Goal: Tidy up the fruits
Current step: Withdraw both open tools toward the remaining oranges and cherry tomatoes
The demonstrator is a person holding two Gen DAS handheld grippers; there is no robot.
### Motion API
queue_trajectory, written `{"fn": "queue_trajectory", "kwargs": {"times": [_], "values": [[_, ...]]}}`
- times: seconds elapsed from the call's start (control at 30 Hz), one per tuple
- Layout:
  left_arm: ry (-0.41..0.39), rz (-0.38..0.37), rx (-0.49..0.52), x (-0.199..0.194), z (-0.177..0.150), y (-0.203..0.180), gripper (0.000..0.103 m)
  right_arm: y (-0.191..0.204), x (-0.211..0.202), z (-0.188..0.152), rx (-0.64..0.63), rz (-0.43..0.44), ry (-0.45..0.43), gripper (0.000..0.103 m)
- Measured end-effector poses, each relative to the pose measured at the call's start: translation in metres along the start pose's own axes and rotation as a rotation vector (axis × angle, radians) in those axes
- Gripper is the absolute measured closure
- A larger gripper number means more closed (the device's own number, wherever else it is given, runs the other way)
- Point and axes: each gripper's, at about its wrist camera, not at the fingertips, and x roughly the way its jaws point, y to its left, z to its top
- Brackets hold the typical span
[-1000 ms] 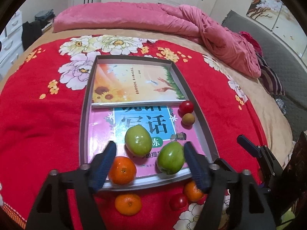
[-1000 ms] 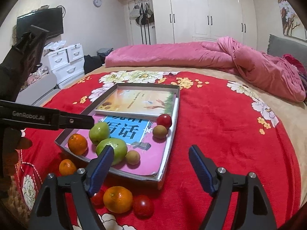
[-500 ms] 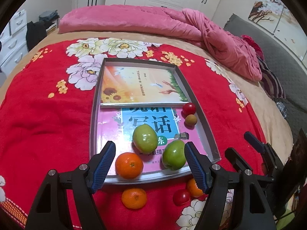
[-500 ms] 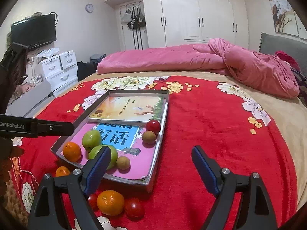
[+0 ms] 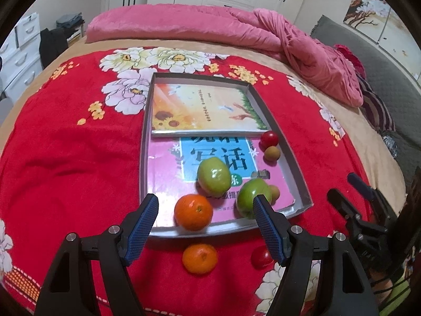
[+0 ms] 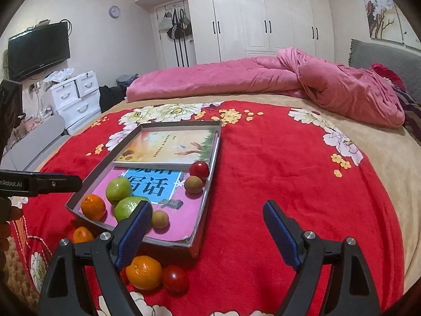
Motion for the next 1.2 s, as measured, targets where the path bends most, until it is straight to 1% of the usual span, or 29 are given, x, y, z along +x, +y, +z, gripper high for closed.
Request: {"fn": "queue_trajectory", "kwargs": {"times": [0.1, 0.3, 0.37, 0.4, 0.47, 0.7, 0.97, 1.2], "values": [[0.011, 0.003, 0.011, 0.001, -0.006, 0.001, 0.027, 0.0, -0.003, -0.002, -0.008, -0.011, 0.008, 0.017], [0.018, 0.004, 0.018, 0.0, -0.013, 0.0, 0.027, 0.002, -0.008, -0.007, -0.01, 0.007, 0.027, 0.017], [0.018, 0.002, 0.02, -0.002, -0.014, -0.001, 0.027, 0.003, -0.009, -0.008, -0.009, 0.014, 0.029, 0.014], [0.018, 0.002, 0.02, -0.002, -0.015, -0.001, 0.026, 0.003, -0.009, -0.009, -0.006, 0.022, 0.032, 0.012], [0.022, -0.001, 0.021, -0.003, -0.017, -0.002, 0.025, 0.005, -0.01, -0.01, -0.003, 0.029, 0.037, 0.01], [0.042, 0.001, 0.04, -0.003, -0.026, -0.004, 0.025, 0.013, -0.01, -0.017, -0.037, 0.031, 0.073, 0.009], [0.052, 0.004, 0.051, -0.006, -0.033, -0.004, 0.025, 0.024, -0.012, -0.024, -0.091, 0.022, 0.093, 0.009], [0.057, 0.005, 0.056, -0.008, -0.038, -0.003, 0.025, 0.026, -0.013, -0.027, -0.095, 0.022, 0.106, 0.009]]}}
